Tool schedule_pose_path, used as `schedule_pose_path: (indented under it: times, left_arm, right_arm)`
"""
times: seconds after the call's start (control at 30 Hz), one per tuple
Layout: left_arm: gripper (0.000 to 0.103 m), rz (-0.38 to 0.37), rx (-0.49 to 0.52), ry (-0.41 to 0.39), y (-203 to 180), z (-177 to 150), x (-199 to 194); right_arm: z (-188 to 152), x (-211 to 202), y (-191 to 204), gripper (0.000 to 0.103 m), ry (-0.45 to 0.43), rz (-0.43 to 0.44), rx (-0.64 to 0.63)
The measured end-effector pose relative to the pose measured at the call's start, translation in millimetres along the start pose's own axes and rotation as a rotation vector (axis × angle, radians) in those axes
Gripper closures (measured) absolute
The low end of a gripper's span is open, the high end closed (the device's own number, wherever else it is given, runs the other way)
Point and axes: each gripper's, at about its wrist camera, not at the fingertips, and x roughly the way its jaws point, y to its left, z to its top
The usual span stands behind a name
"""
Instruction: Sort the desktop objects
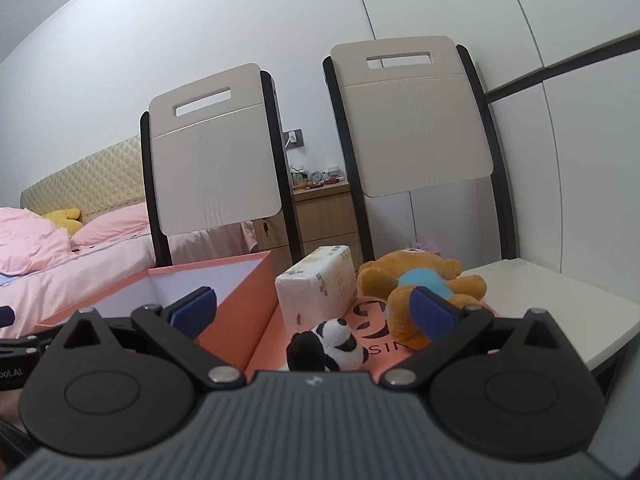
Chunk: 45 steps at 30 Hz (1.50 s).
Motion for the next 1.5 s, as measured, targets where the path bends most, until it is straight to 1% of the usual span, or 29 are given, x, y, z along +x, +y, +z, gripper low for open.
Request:
schedule_pose_path:
  times: [0.2, 0.33, 0.43, 0.57, 0.7, 0.83, 0.9, 1.1, 1.2, 1.3, 1.5]
  left_arm:
    - [0.000, -0.021, 0.005, 0.037, -0.8, -1.4, 2.5]
    - [0.000, -0.034, 0.005, 0.025, -2.6, -1.8, -0.6]
    - [0.000, -0.042, 0.008, 0.017, -3.7, -1.8, -1.5]
    - [0.000, -0.062, 0.009, 0.024, -2.2, -1.5, 0.0]
    - [0.000, -0.079, 0.012, 0.017, -0.4, -0.8, -1.8]
    - [0.000, -0.116, -0.019, 0.011, 5.7, 0.1, -2.9]
    - [0.000, -0.119, -0.029, 0.010, 8.5, -0.6, -1.7]
    - [0.000, -0.112, -0.065, 0.025, 20.6, -1.9, 9.3]
    - [0.000, -0.123, -0.096, 0.015, 27.6, -0.8, 10.1]
    - [0.000, -0.139, -0.124, 0.025, 30.5, -2.5, 10.7]
    - [0.000, -0.156, -0.118, 0.002, 21.7, -6.0, 2.7]
  right_arm:
    - [-2.0, -0.7, 3.0, 0.000, -0.009, 0.002, -0.001]
    - [0.2, -1.4, 1.0, 0.000, -0.016, 0.015, 0.016]
    - [2.9, -2.3, -0.8, 0.000, -0.027, 0.043, 0.032]
    - [3.5, -2.9, -1.0, 0.000, -0.058, 0.045, 0.010]
    - [5.3, 4.3, -1.6, 0.000, -0.014, 0.031, 0.010]
    - [4.7, 13.0, 1.2, 0.000, 0.026, 0.015, 0.012]
    - [4.2, 15.9, 2.9, 0.000, 0.039, 0.022, 0.018]
    - [5.4, 20.9, 6.7, 0.000, 0.040, 0.075, 0.027]
    - [7.5, 26.1, 9.8, 0.000, 0.063, 0.074, 0.020]
    - [7.2, 26.7, 12.8, 0.000, 0.072, 0.068, 0.003]
    - [9.6, 23.7, 13.3, 0.000, 0.072, 0.054, -0.051]
